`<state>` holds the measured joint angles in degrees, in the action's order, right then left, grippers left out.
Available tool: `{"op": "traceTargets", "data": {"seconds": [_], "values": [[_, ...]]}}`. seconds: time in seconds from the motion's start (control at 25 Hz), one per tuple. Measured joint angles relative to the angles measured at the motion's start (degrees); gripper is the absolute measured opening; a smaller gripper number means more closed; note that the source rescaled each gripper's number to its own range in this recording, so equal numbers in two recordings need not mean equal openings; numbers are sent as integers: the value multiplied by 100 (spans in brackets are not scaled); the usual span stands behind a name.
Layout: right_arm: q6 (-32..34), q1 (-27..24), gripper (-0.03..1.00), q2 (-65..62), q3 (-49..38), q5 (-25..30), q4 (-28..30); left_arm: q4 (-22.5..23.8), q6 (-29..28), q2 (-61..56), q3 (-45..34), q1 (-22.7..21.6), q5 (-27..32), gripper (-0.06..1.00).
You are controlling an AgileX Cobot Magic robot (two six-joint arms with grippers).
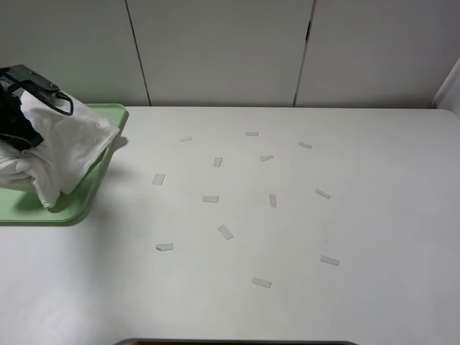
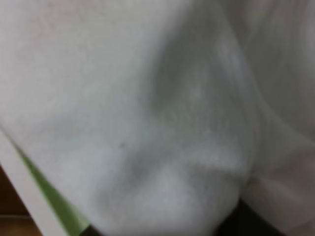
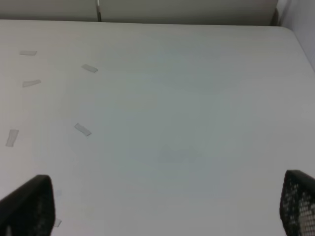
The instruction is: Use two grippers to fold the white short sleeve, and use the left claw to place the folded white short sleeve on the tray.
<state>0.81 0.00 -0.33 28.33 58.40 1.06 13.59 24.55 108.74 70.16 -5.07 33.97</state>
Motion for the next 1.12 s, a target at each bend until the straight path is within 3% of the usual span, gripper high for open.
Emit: {"op": "traceTargets", "data": {"seconds": [0.2,0.44,0.48,0.52,0.6,0.68,0.84,1.12], "values": [[0,0,100,0,0,0,0,24,174,0,0,-283,-186,24],[0,0,100,0,0,0,0,31,201,0,0,-323,-214,24],[0,0,100,0,0,0,0,31,201,0,0,-323,-251,31],[0,0,100,0,0,0,0,31,201,0,0,-323,-311,45],[0,0,100,0,0,0,0,44,195,-18,0,-323,-493,78],[0,0,100,0,0,0,0,28,175,-18,0,-326,-889,94],[0,0,100,0,0,0,0,-239,96,-18,0,-326,-1141,99],[0,0,100,0,0,0,0,-588,61,-30,0,-326,-927,100]]}}
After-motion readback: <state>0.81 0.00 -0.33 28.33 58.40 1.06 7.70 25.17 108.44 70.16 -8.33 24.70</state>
